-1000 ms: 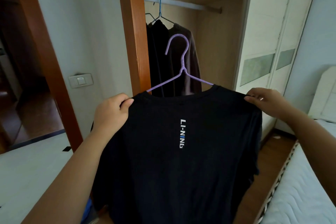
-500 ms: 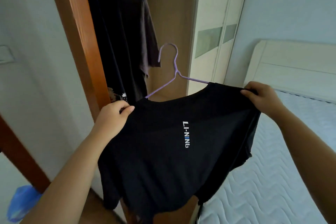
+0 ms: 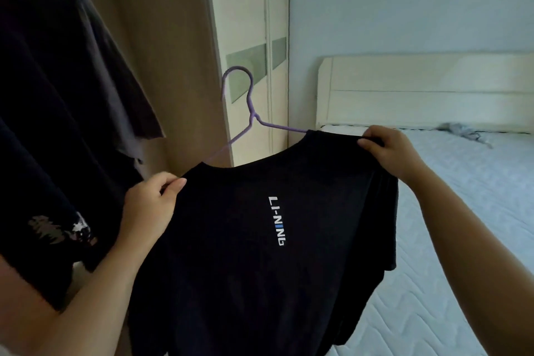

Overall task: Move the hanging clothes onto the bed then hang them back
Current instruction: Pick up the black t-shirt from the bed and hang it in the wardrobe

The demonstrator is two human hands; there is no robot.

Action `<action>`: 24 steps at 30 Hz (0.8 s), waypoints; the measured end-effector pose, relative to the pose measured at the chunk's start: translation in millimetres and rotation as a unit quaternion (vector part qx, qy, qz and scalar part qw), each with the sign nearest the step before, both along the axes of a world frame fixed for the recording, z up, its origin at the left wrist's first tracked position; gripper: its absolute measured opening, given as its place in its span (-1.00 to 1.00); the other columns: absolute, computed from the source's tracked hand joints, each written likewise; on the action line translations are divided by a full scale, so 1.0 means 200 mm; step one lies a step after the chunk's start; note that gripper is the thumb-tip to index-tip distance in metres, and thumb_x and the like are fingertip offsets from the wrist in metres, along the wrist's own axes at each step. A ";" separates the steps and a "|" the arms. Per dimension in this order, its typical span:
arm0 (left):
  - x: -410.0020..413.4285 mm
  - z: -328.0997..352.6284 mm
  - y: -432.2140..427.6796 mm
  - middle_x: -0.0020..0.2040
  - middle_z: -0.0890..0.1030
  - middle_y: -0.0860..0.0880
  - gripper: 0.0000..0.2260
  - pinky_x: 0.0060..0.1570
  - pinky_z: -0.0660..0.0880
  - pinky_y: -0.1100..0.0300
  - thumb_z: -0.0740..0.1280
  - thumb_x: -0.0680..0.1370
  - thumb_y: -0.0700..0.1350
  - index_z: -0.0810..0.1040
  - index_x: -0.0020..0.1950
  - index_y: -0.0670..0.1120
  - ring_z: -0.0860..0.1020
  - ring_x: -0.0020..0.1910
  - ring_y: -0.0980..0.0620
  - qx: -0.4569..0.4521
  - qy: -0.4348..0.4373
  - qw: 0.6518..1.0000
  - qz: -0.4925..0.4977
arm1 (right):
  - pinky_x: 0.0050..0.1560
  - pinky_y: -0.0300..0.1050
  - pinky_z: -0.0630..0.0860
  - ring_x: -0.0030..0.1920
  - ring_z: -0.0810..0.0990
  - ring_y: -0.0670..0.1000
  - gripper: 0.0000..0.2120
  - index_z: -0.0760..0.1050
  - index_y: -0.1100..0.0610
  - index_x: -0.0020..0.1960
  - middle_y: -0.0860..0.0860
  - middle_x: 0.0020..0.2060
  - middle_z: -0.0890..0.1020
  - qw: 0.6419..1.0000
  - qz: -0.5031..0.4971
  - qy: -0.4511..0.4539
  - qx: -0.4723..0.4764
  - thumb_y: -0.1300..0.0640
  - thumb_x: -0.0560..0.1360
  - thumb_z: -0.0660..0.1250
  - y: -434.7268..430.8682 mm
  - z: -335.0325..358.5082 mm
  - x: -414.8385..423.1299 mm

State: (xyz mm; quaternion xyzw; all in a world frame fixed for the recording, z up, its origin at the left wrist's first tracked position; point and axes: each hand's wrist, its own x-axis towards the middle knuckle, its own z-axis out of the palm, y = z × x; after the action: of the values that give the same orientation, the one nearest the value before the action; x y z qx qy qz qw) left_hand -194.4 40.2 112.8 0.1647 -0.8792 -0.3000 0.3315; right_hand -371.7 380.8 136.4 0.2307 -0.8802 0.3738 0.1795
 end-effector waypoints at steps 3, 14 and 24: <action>-0.26 0.01 -0.06 -0.34 0.53 0.00 -0.83 -0.32 0.35 0.29 0.27 0.53 -0.13 0.57 -0.14 -0.21 0.49 -0.29 0.00 -0.016 0.007 1.000 -0.022 | -0.26 -0.31 0.32 -0.31 0.43 -0.09 -0.88 0.46 0.15 -0.22 -0.08 -0.38 0.47 1.000 -0.028 0.001 -0.014 0.20 0.50 0.29 -0.02 -0.01 -0.18; -1.28 0.30 -0.29 -0.17 0.60 -0.15 -0.82 -0.17 0.30 0.15 0.26 0.54 -0.12 0.58 -0.07 -0.21 0.49 -0.17 -0.10 -0.095 0.061 0.991 -0.066 | -0.31 -0.27 0.33 -0.36 0.43 -0.07 -0.84 0.48 0.18 -0.22 -0.02 -0.42 0.48 0.995 -0.099 -0.008 -0.017 0.16 0.52 0.27 -0.13 0.04 -0.69; -1.71 0.46 -0.60 0.00 0.62 -0.28 -0.81 -0.05 0.41 -0.03 0.26 0.54 -0.12 0.58 0.00 -0.21 0.52 0.01 -0.30 -0.182 0.029 0.983 0.018 | -0.53 -0.39 0.31 -0.54 0.38 -0.14 -0.79 0.42 0.22 -0.25 -0.01 -0.49 0.41 0.927 0.116 -0.281 -0.218 0.17 0.54 0.22 -0.47 0.14 -0.91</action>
State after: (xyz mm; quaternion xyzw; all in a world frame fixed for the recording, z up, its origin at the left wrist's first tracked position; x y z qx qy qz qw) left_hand -535.6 -78.8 205.6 0.1090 -0.9061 -0.1332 0.3864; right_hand -553.2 287.3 164.5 0.1718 -0.7582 0.6246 -0.0740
